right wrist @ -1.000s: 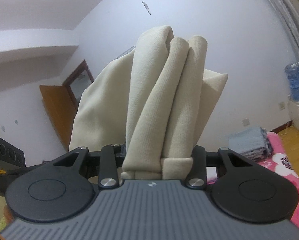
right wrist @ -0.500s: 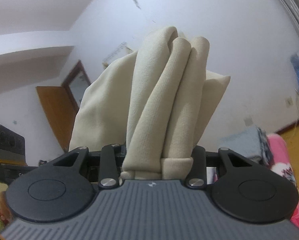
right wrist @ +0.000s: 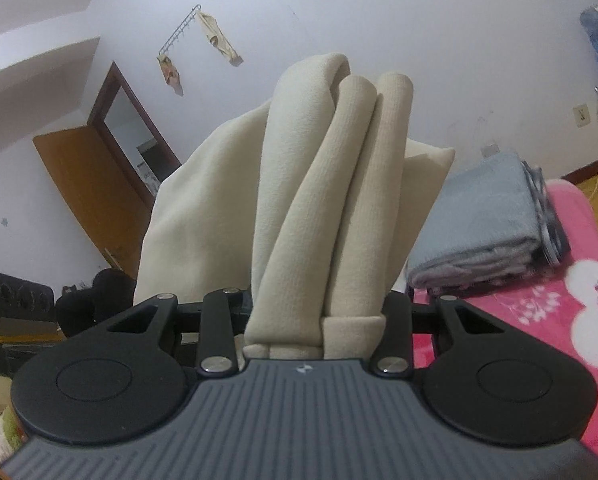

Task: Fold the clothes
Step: 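Carry the lifted hoodie with both grippers toward the white towel stack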

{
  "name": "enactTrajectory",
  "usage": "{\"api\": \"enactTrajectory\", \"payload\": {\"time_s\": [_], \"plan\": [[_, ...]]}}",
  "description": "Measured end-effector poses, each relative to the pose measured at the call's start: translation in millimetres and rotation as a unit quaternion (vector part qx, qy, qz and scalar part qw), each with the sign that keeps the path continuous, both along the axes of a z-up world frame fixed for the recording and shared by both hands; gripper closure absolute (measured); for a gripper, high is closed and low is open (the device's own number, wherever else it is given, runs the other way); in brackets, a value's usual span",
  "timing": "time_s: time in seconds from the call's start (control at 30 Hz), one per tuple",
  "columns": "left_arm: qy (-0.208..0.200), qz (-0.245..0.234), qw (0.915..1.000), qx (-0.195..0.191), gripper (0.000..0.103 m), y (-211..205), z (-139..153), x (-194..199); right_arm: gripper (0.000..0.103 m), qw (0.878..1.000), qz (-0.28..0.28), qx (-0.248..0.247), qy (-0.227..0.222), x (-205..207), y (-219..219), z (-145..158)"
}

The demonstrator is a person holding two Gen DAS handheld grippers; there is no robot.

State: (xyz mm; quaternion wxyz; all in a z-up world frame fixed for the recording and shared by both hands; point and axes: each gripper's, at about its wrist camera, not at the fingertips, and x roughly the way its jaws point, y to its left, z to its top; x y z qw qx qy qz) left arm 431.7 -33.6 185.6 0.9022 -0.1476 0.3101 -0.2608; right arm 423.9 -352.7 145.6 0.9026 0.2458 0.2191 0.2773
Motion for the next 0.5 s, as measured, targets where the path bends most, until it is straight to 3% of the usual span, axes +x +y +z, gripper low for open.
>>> {"api": "enactTrajectory", "payload": {"time_s": [0.27, 0.5], "plan": [[-0.059, -0.017, 0.9976, -0.033, 0.033, -5.5, 54.6, 24.3, 0.067, 0.999, -0.024, -0.01, -0.038, 28.4, 2.4, 61.8], [-0.059, -0.047, 0.994, -0.079, 0.033, -45.0, 69.7, 39.7, 0.067, 0.996, -0.059, -0.039, -0.052, 26.3, -34.9, 107.5]]}}
